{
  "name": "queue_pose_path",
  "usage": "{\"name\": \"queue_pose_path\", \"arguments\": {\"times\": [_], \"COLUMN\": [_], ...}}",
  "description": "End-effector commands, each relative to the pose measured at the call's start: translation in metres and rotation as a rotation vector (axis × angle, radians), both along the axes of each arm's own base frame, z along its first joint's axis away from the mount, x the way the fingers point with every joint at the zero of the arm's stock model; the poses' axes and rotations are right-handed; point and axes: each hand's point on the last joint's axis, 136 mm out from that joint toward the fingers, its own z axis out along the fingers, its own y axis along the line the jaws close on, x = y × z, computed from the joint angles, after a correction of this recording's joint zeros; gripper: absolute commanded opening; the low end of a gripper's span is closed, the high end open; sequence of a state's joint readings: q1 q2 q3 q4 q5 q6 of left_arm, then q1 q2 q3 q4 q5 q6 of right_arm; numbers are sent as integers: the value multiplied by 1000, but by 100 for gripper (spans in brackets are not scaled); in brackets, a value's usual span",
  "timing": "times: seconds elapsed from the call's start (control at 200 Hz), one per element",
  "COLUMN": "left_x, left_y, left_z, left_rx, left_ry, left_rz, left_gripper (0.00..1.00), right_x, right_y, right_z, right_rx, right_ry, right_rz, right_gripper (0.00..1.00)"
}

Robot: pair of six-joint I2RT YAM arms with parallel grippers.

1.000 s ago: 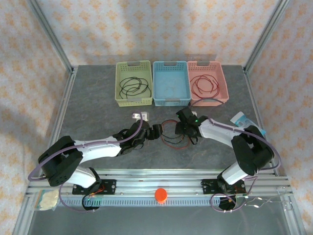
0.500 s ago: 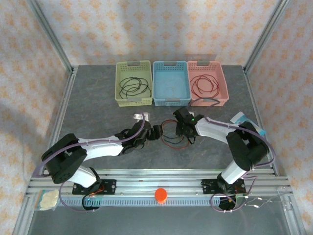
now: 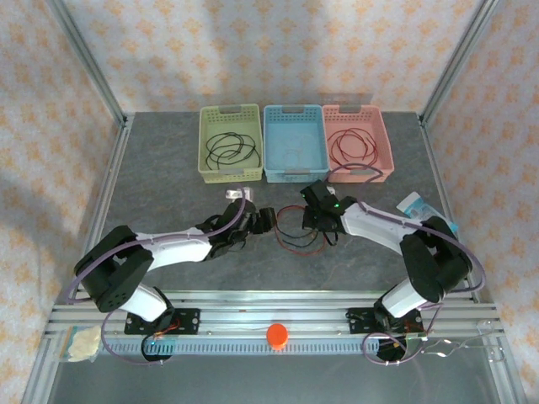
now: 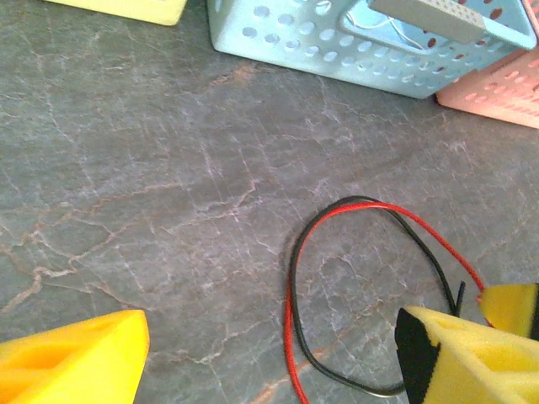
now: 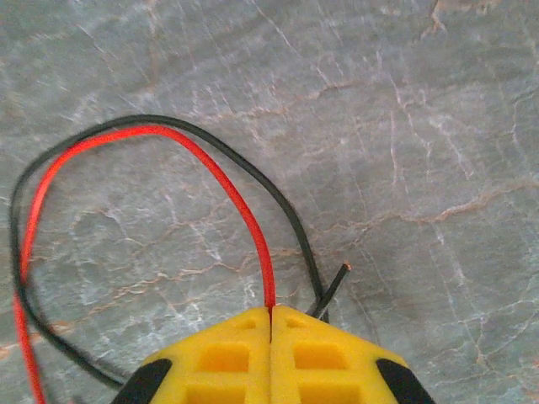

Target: Untangle the cables

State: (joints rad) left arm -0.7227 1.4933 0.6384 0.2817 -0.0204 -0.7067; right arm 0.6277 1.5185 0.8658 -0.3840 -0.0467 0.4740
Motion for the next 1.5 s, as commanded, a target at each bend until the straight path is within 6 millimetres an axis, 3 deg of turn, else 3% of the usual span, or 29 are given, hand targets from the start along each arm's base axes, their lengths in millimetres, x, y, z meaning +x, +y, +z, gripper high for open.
{"name": "queue_pose_path", "arguments": {"times": [0.0,0.21,0.436,0.591,0.621,1.051,1.262,1.497], "left_x": [10,13,18,27,30,47,60,70], "left_y": [-5,-10,-35,-39,-40,-72,-82,-90], "left_z": [16,28,48,49,50,40,35,38], "left_rx": [-28,-31,-5,36,40,18,1,-46], "left_ry": [-36,-81,-166,-189,-191,-219,-242,-264], "left_rz": [-25,-96,-276,-297,-299,-401,-398,-388], "left_gripper": [78,78,78,78,78,79,65,32], "right_x": [5,6,1,-2,-3,-9,-12,-12], "right_y": [-1,1,8,8,7,10,13,11], "right_z": [16,48,93,108,119,143,154,159], "right_rx": [-9,12,73,85,101,154,186,198], "right_ry": [-68,-160,-283,-321,-350,-390,-404,-413], "right_rz": [25,98,203,230,229,252,258,246], "right_gripper": [4,1,1,0,0,0,0,0]}}
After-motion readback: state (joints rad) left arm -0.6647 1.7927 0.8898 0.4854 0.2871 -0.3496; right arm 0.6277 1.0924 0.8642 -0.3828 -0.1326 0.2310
